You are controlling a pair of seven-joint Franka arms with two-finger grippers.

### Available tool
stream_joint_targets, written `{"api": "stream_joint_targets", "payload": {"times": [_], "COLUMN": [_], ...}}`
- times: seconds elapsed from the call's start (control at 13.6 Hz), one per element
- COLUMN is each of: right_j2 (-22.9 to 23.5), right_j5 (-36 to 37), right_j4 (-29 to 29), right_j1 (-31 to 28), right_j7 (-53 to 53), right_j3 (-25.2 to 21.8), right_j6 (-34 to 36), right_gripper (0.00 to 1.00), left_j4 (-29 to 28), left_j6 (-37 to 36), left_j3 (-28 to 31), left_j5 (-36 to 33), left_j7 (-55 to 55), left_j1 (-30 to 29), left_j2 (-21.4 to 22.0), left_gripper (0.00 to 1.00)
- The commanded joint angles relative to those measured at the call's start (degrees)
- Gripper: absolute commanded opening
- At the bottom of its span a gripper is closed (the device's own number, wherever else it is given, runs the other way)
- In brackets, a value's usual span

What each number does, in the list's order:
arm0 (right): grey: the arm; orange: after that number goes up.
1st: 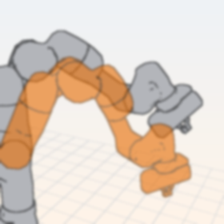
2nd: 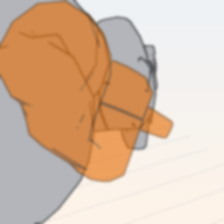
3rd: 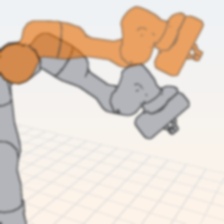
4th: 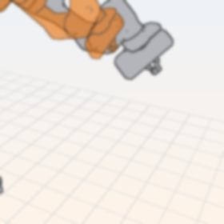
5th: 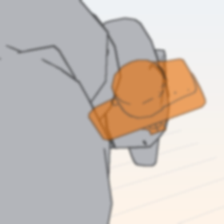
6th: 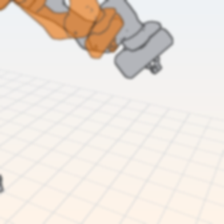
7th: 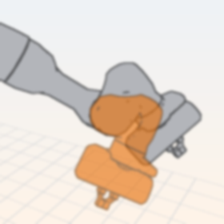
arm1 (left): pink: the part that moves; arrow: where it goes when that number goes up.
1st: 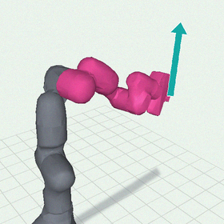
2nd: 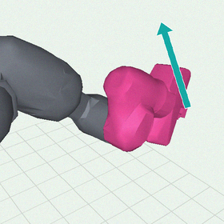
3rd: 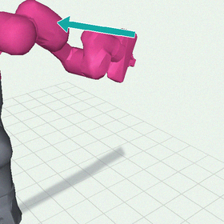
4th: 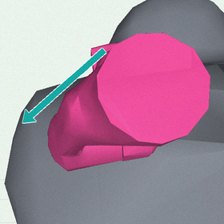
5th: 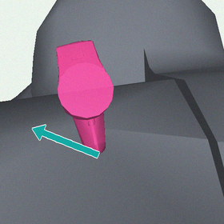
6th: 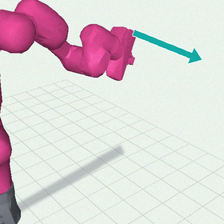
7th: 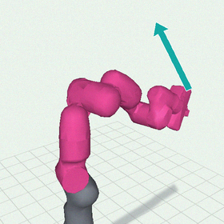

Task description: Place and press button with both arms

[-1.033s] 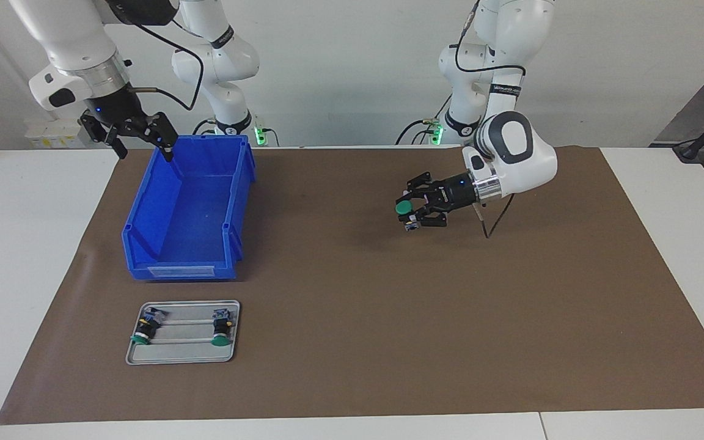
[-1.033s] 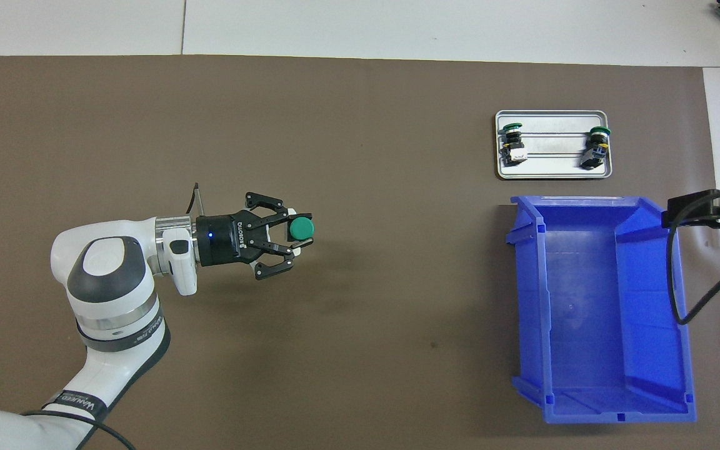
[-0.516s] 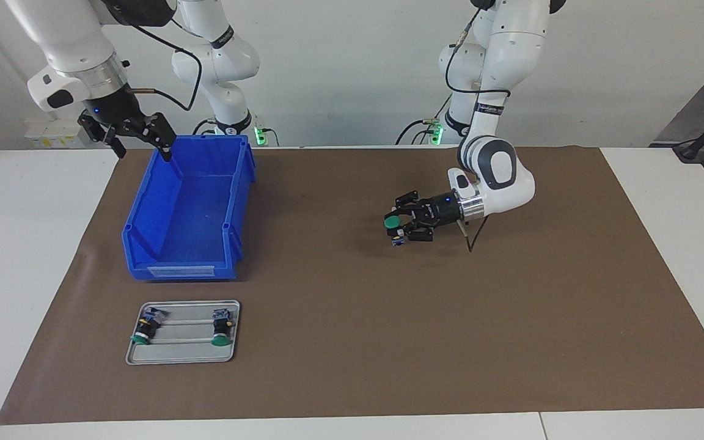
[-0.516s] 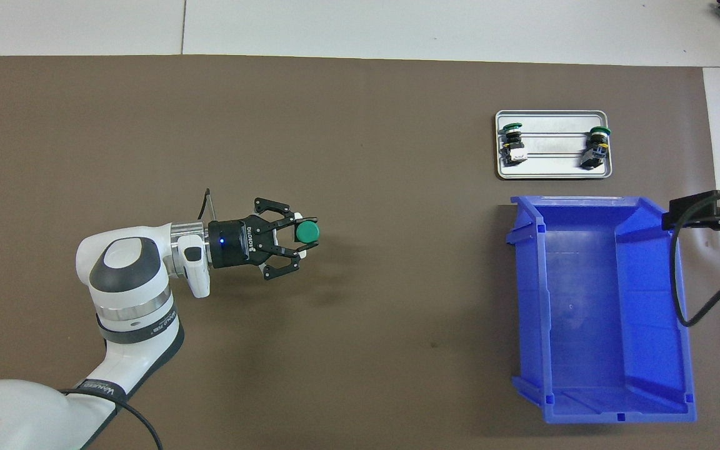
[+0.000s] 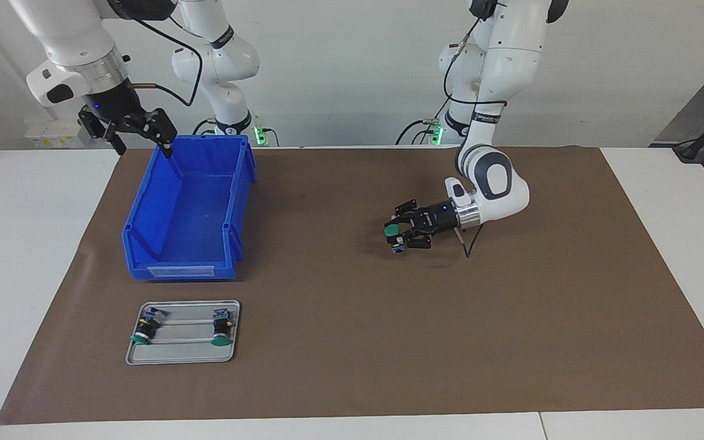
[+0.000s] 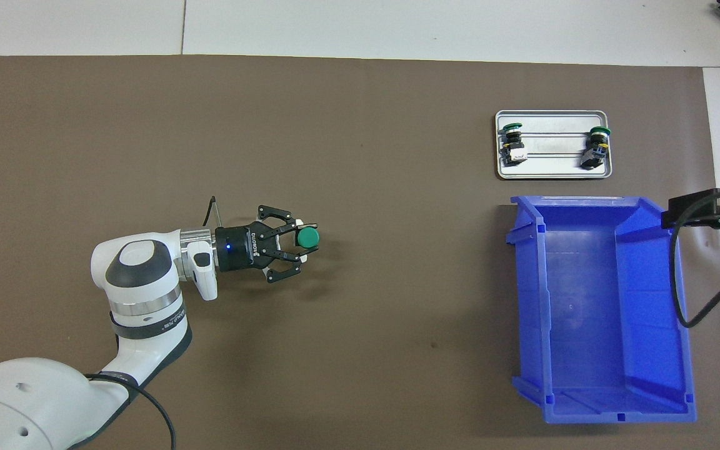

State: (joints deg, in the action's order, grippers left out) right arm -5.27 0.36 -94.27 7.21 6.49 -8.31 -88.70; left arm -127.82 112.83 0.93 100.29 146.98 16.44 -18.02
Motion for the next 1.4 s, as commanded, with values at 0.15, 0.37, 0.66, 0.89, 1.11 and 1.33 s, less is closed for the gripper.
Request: {"api": "stream_joint_targets", "payload": {"times": [0.15,0.37,0.66,0.89,1.11,1.33], "right_j2": [0.0,0.0,0.0,0.0,0.0,0.0], "right_j5": [-0.7,-0.7,-0.7,-0.7,-0.7,-0.7], "right_j4": [0.1,0.1,0.1,0.1,0.1,0.1], "right_j1": [-0.2,-0.3,-0.2,-0.2,-0.2,-0.2], "right_j7": [-1.1,-1.1,-1.1,-1.1,-1.1,-1.1], "right_j3": [-0.1,-0.1,-0.1,-0.1,-0.1,-0.1], "right_j6": [0.7,0.7,0.7,0.8,0.7,0.8], "right_gripper": [1.00,1.00,1.00,1.00,1.00,1.00], "left_j4": [1.3,0.9,0.9,0.7,0.6,0.6], "left_j6": [-0.8,-2.0,-2.2,-2.4,-2.9,-3.0], "left_j3": [0.4,0.5,0.5,0.5,0.6,0.6], "left_j5": [3.1,3.1,3.1,3.2,3.1,3.1], "left_j7": [4.5,5.2,5.2,5.2,5.1,4.8], "left_j1": [0.5,0.1,-0.2,-0.3,-0.5,-0.5], "left_j2": [-3.4,-3.7,-3.7,-3.6,-3.5,-3.5], "left_gripper": [0.00,0.00,0.00,0.00,0.00,0.07]}}
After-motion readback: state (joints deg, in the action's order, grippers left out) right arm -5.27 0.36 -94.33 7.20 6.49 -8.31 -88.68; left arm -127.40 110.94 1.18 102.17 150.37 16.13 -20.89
